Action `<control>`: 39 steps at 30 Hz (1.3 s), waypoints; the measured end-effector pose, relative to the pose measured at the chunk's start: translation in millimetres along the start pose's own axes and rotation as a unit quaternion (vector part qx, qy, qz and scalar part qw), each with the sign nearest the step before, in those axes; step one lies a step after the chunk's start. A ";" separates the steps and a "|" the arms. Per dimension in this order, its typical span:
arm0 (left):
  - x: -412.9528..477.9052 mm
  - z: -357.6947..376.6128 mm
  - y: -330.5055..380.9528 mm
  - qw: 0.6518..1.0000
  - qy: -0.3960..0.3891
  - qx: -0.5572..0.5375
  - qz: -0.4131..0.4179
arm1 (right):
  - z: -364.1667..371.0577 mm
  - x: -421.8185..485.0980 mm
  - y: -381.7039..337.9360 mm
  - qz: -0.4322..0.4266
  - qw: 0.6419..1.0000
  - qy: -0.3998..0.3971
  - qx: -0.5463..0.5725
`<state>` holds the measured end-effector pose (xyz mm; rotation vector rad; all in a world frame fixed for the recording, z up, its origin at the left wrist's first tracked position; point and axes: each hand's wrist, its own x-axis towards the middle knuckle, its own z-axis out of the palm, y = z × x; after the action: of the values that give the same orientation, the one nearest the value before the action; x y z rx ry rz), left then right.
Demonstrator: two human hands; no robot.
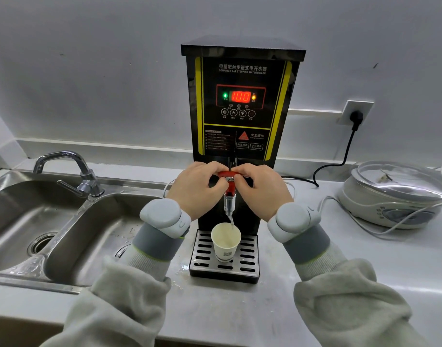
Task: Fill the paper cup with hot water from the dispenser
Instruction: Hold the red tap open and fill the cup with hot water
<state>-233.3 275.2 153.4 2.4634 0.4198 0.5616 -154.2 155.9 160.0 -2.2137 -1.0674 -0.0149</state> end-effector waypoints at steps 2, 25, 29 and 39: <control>0.1 0.1 -0.1 1.000 0.001 0.000 0.001 | -0.3 -0.3 -0.2 -0.001 1.000 0.003 -0.001; 0.6 0.9 -1.1 1.000 0.001 0.002 0.000 | 0.3 -0.5 0.3 -0.001 1.000 0.006 -0.004; 0.9 1.1 -2.0 1.000 0.001 0.001 -0.003 | -0.6 -1.3 0.1 0.002 1.000 0.005 -0.001; 1.0 1.1 -1.6 1.000 0.000 -0.002 -0.005 | -1.0 -1.2 -1.3 0.002 1.000 -0.002 0.000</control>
<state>-232.2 276.3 152.0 2.4567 0.4305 0.5580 -155.6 155.1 161.1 -2.2165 -1.0652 -0.0082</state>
